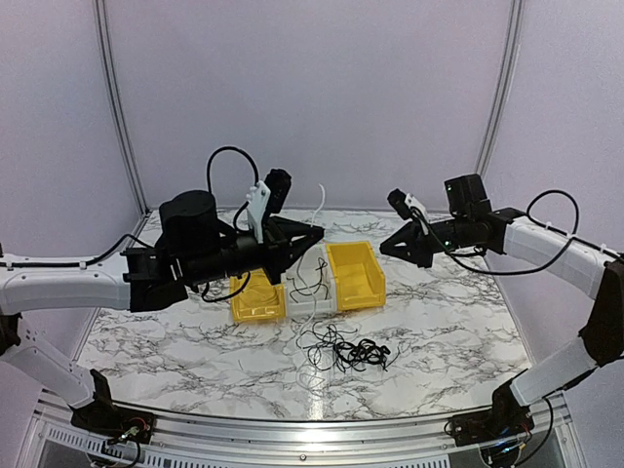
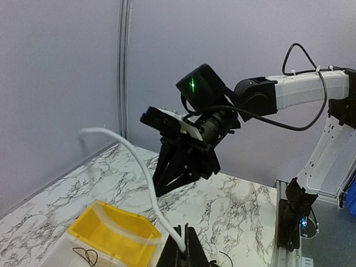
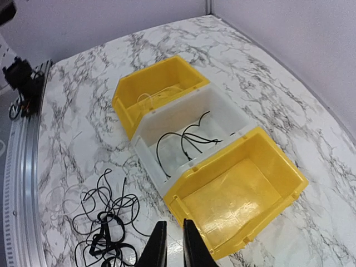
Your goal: Untangle the cables
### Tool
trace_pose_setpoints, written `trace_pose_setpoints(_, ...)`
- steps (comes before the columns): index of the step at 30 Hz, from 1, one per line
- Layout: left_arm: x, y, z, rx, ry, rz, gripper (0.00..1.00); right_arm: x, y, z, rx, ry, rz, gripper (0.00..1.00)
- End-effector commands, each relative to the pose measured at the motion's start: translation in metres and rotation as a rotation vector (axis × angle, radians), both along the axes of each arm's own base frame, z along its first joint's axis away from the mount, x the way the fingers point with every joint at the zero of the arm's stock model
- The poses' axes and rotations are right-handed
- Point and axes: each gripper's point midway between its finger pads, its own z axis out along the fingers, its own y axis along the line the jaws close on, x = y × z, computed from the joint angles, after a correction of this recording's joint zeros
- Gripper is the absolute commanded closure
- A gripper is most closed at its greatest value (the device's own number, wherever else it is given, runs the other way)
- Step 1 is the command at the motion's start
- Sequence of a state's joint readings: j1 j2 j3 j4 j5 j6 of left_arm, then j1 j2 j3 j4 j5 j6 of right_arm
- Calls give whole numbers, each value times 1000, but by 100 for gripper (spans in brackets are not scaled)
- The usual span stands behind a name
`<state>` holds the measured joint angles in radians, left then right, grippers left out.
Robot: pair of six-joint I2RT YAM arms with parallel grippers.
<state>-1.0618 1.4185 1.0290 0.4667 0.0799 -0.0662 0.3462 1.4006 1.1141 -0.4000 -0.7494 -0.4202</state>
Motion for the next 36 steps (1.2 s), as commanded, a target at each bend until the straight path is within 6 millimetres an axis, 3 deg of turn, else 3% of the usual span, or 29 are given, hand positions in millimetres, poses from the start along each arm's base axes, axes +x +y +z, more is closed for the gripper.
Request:
trace_pose_setpoints(1, 15, 29, -19, 85, 54, 77, 100, -26, 17, 6, 4, -65, 122, 83)
trace_pose_setpoints(6, 44, 66, -25, 162, 89, 247, 100, -47, 7, -10, -23, -7, 145, 63)
trace_pose_setpoints(12, 63, 103, -33, 264, 56, 396, 100, -45, -32, -33, -76, -20, -2, 62)
trace_pose_setpoints(18, 92, 127, -44, 342, 40, 465, 100, -36, -70, -48, -59, -48, -165, 62)
trace_pose_setpoints(24, 120, 137, -71, 383, 71, 471, 100, -26, -97, -67, -96, -71, -259, 62)
trace_pose_setpoints(30, 144, 135, -91, 402, 80, 474, 100, -23, -101, -76, -124, -82, -270, 62)
trace_pose_setpoints(36, 155, 130, -108, 438, 87, 460, 100, -22, -104, -82, -146, -86, -278, 62)
